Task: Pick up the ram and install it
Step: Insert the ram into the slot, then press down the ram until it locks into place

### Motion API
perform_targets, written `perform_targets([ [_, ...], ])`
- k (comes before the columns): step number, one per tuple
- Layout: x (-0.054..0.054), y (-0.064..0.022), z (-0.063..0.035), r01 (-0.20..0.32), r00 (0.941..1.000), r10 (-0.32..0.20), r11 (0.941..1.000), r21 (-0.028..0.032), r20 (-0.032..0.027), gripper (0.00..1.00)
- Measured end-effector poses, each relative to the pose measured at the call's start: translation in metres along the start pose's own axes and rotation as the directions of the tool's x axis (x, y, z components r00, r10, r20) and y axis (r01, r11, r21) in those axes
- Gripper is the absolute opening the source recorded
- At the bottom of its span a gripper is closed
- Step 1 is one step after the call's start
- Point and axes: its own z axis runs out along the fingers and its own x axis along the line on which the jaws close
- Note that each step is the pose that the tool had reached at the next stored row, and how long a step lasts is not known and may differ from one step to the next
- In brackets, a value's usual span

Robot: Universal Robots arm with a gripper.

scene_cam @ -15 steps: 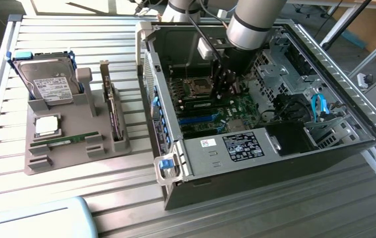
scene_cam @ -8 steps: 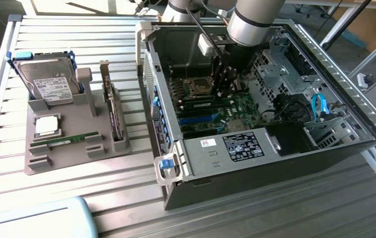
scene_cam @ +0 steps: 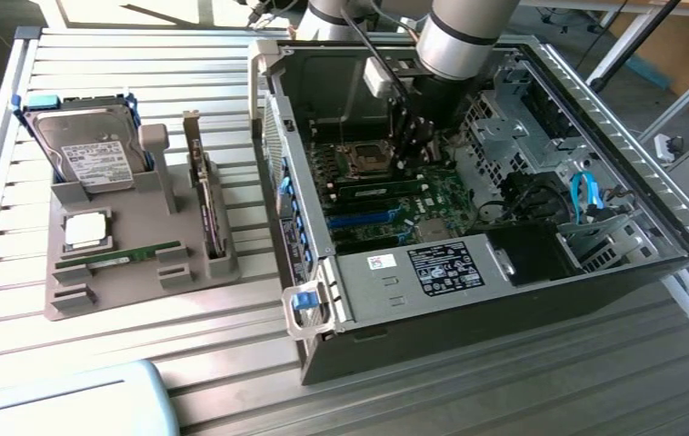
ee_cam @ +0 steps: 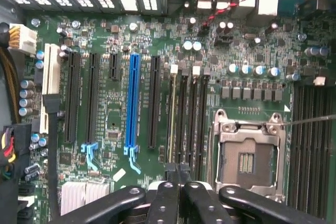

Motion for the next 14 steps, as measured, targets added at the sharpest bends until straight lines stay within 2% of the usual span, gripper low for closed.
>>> perform_targets([
  [9, 0.002, -0.0396, 0.0003, 0.0, 1.0, 0.0, 1.0, -0.0009, -0.0001, 0.11],
  [14, 0.002, -0.0413, 0.0002, 0.0, 1.0, 0.0, 1.0, -0.0012, 0.0, 0.11],
])
